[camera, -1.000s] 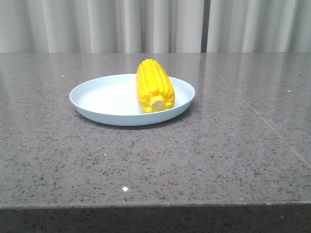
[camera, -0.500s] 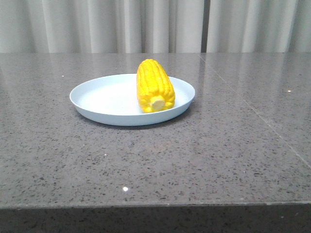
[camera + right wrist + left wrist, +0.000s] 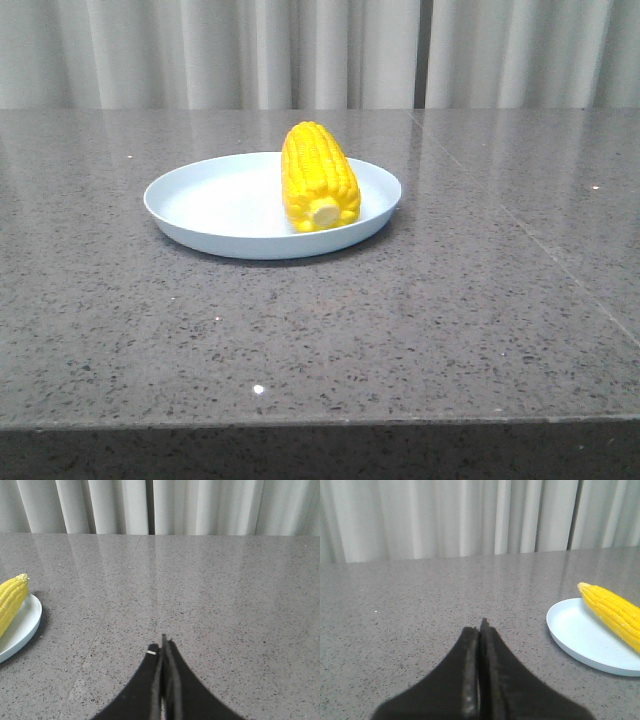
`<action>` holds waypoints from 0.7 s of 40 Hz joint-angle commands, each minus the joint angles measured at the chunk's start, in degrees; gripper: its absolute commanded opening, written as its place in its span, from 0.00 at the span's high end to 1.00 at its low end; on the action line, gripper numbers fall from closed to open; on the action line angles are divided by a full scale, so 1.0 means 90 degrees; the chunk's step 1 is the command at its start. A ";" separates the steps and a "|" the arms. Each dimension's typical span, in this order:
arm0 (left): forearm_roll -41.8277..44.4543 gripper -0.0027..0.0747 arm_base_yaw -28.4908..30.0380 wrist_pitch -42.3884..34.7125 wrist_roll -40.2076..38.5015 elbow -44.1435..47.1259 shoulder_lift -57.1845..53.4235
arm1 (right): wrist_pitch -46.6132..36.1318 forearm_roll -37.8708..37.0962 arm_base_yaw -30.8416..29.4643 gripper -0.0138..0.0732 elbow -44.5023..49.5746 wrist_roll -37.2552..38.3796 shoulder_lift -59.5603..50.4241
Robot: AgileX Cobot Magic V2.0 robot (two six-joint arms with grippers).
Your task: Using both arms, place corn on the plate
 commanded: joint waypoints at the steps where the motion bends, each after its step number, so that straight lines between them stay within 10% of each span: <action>1: -0.0757 0.99 0.0300 -0.0888 0.0694 0.0089 -0.0139 | -0.0504 -0.0078 -0.0046 0.91 -0.0164 -0.0049 0.0046; 28: -0.1622 0.99 0.1637 -0.2509 0.1270 0.2167 -0.0688 | -0.0505 -0.0078 -0.0046 0.91 -0.0164 -0.0049 0.0046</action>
